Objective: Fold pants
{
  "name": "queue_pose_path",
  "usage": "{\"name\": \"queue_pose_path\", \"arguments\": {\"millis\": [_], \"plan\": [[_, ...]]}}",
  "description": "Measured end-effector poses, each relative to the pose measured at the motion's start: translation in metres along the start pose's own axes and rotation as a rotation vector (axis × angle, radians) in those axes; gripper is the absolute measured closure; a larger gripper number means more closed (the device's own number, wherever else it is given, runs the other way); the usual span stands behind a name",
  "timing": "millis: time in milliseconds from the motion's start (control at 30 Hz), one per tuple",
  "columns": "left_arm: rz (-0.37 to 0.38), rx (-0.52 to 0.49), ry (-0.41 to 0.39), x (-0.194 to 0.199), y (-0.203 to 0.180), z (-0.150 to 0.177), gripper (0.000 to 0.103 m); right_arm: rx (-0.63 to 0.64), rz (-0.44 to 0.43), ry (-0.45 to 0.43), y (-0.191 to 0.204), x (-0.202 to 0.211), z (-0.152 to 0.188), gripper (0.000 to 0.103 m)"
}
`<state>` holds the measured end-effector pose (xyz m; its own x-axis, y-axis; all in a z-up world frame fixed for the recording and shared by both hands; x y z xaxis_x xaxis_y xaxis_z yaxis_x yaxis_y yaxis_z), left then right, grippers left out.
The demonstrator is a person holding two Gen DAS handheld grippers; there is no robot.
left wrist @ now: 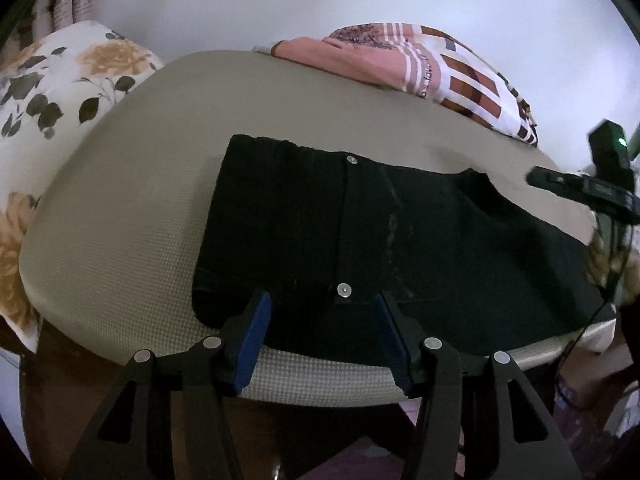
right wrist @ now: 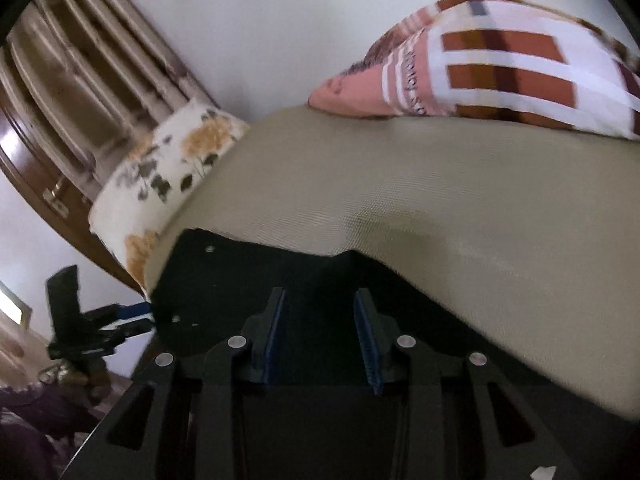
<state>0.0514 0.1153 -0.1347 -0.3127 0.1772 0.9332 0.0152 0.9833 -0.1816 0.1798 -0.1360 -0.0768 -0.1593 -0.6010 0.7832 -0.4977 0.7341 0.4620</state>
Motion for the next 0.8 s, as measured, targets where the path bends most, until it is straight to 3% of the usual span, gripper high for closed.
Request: {"name": "queue_pose_path", "arguments": {"millis": [133,333,433,600,800], "plan": [[0.017,0.043,-0.021,0.000,0.010,-0.007,0.048,0.032,0.020,0.077,-0.015,-0.027,-0.021,0.069],[0.072,0.123,-0.036,-0.004,0.023,-0.013,0.048,0.059,0.025,0.198,-0.029,-0.065,-0.023,0.069],[0.065,0.126,-0.030,-0.010,0.023,-0.014,0.047,0.087,-0.013,0.203,-0.024,-0.068,-0.025,0.069],[0.048,0.101,-0.036,-0.012,0.018,-0.016,0.039,0.152,0.075,0.188,-0.027,-0.066,-0.030,0.095],[0.043,0.105,-0.046,-0.015,0.018,-0.019,0.036,0.129,0.200,0.103,-0.031,-0.068,-0.038,0.100]]}}
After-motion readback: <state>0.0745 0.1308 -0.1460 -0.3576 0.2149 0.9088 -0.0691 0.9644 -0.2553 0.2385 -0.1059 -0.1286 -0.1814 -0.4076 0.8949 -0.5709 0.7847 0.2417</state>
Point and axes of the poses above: each gripper's, at about its wrist camera, not at the fingertips, and x roughly against the way its jaws point, y to its left, z to its underside, the point moved 6 cm from there along -x, roughly the way its jaws point, and after that the axes turned 14 degrees about y, right-handed, at the moved point
